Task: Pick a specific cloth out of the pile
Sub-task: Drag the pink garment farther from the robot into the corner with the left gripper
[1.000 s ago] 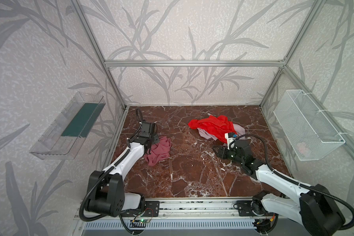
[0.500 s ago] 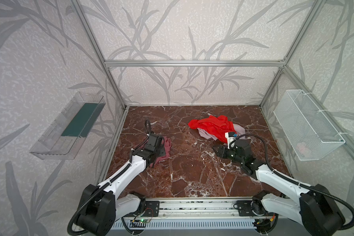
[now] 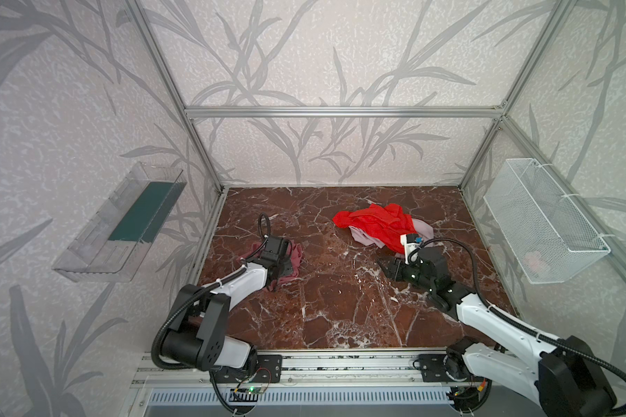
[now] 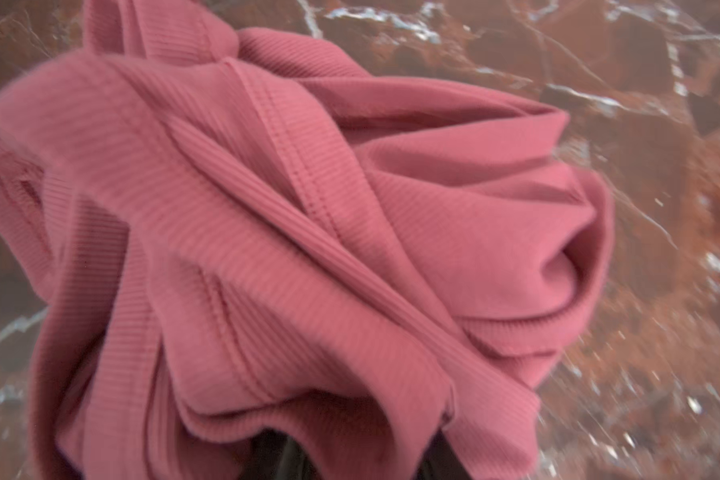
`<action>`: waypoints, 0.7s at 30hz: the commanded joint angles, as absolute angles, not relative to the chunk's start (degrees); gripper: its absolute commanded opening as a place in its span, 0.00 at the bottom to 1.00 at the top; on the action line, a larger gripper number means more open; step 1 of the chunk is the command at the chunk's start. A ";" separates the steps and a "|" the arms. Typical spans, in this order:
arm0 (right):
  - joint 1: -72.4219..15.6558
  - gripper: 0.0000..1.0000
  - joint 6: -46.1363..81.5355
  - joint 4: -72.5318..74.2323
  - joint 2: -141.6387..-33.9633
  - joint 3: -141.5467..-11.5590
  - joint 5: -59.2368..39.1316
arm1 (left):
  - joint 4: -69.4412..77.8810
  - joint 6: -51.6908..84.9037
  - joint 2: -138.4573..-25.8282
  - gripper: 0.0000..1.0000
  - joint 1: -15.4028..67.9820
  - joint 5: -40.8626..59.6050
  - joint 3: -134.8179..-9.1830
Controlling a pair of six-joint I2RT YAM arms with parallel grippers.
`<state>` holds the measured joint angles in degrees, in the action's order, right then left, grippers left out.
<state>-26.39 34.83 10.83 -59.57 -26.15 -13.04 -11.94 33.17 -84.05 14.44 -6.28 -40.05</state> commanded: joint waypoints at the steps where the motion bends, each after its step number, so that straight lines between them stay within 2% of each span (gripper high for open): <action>1: -26.19 0.58 32.67 6.56 -57.61 -27.87 -11.35 | -10.86 33.02 -86.88 0.33 12.22 -5.36 -44.16; 21: -26.18 0.58 30.94 0.07 -57.77 -33.41 -12.00 | -11.72 30.27 -102.84 0.32 -3.72 -0.29 -63.29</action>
<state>-26.39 31.88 1.67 -58.17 -31.59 -12.45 -10.31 30.83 -101.89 -1.76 -0.56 -61.01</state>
